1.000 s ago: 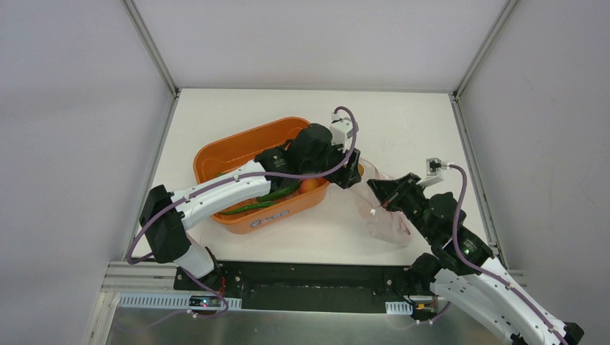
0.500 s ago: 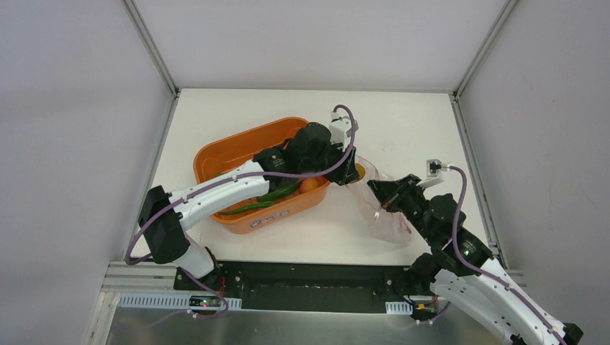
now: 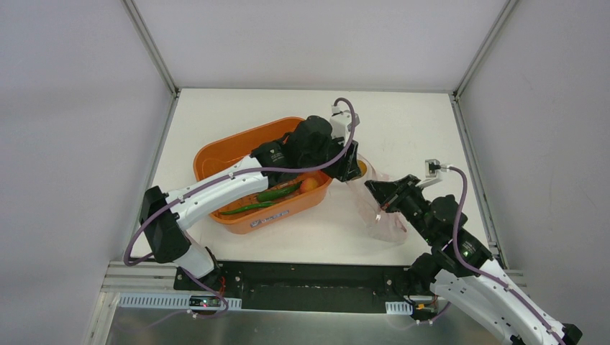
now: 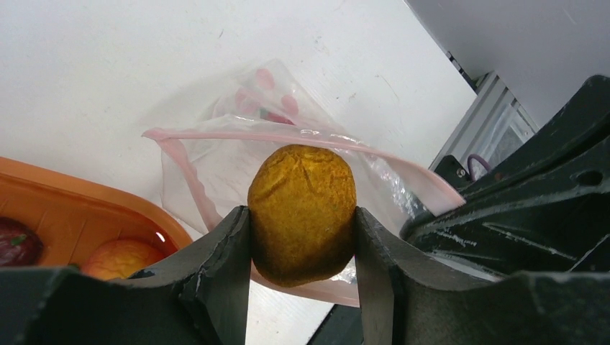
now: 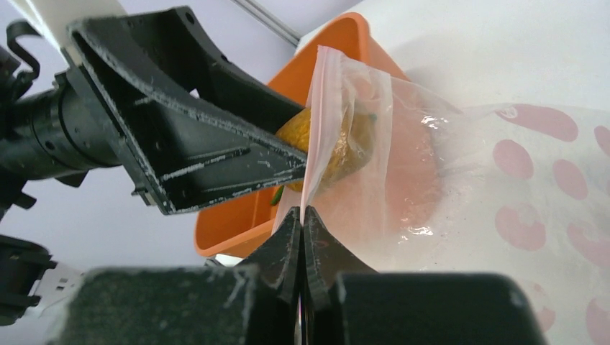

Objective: Place the food in the zip-top bag and seal the zipper

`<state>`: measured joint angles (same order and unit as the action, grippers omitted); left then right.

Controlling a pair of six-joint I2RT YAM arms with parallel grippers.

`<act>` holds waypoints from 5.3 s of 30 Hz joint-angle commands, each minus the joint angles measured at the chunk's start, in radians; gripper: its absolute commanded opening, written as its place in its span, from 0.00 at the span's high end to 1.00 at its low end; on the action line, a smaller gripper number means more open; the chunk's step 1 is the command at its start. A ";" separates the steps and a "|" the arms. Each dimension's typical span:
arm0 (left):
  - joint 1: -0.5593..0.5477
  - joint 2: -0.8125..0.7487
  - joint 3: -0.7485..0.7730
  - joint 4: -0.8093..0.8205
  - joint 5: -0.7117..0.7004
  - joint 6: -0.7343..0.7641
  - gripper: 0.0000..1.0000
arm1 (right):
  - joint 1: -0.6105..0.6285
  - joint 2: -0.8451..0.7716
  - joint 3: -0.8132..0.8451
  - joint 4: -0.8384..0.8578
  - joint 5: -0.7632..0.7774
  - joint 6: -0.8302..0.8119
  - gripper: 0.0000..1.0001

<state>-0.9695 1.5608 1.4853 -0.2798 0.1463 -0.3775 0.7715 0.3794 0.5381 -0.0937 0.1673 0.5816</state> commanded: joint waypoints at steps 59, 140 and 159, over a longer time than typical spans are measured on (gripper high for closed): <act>0.011 -0.159 -0.243 0.197 -0.077 -0.143 0.79 | -0.003 0.003 -0.032 0.118 0.040 -0.057 1.00; 0.609 0.052 -0.339 -0.076 0.096 0.169 0.04 | -0.005 0.122 -0.152 0.451 0.246 -0.613 1.00; 0.493 0.149 -0.366 0.319 -0.047 -0.175 0.13 | -0.008 0.130 -0.142 0.454 0.167 -0.522 1.00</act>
<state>-0.4595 1.6741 1.0935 0.0261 0.1917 -0.5144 0.7689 0.5224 0.3756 0.3054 0.3660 0.0185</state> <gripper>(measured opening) 0.893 0.008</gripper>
